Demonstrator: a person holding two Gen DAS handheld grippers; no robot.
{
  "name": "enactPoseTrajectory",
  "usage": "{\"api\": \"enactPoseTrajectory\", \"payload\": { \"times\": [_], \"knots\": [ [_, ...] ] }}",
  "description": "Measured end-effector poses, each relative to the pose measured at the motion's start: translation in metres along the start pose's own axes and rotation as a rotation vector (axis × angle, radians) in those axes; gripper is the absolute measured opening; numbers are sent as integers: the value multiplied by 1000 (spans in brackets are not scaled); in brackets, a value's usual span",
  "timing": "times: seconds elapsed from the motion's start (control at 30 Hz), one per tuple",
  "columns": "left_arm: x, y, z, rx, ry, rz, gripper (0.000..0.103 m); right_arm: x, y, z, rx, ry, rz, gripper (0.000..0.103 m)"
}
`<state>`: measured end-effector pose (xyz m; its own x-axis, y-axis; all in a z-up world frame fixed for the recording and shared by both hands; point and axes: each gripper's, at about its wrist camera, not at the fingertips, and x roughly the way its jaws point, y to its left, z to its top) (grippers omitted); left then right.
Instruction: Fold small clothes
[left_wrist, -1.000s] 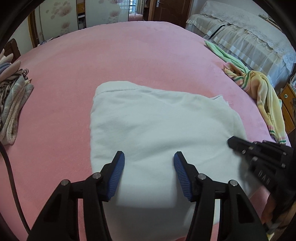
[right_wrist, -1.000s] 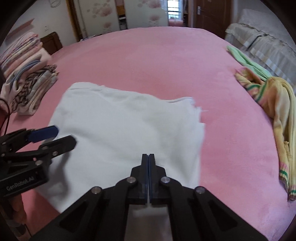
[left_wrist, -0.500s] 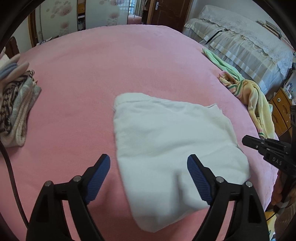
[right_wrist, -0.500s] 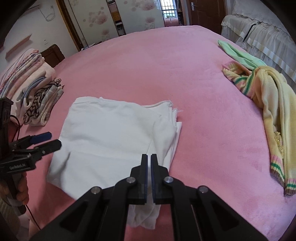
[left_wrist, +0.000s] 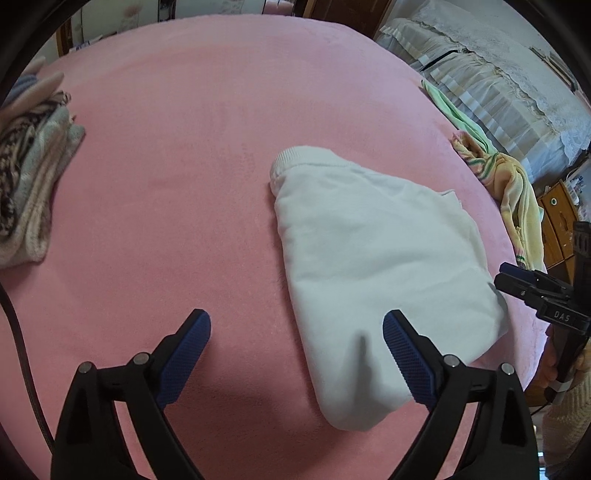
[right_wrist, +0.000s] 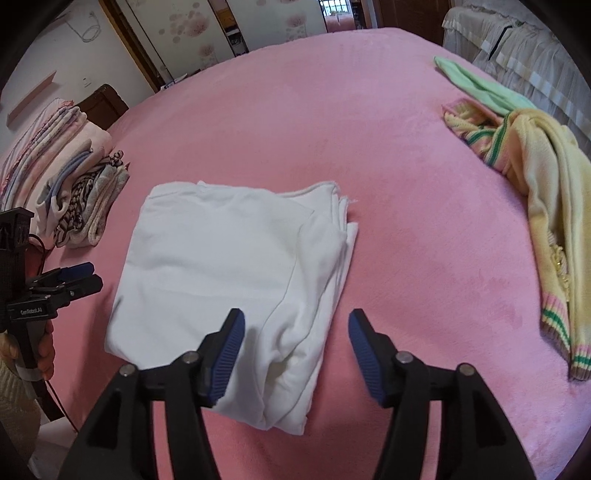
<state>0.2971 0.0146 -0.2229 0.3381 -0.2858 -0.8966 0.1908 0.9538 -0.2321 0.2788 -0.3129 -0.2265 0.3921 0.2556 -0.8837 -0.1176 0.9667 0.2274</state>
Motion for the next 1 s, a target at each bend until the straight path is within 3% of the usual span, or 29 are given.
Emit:
{"api": "enactPoseTrajectory", "payload": {
  "times": [0.17,0.37,0.8,0.87,0.9,0.93,0.97,1.0],
  "knots": [
    [26,2,3,-6,73,-55,94,18,-12,-1,62,32,42,64],
    [47,2,4,-36,100,-93,94,35,-24,-3,126,66,112,65],
    [73,-11,5,-37,91,-171,96,65,-27,3,161,96,266,67],
    [75,-13,6,-34,88,-177,95,66,-26,3,153,95,275,64],
    [75,-15,6,-31,85,-184,91,66,-25,3,147,92,277,62],
    [75,-17,6,-28,84,-193,87,65,-24,3,139,84,279,52],
    [75,-21,7,-24,84,-206,77,65,-22,3,131,76,275,46],
    [75,-24,7,-22,84,-214,74,64,-20,4,123,71,265,44]
  ]
}}
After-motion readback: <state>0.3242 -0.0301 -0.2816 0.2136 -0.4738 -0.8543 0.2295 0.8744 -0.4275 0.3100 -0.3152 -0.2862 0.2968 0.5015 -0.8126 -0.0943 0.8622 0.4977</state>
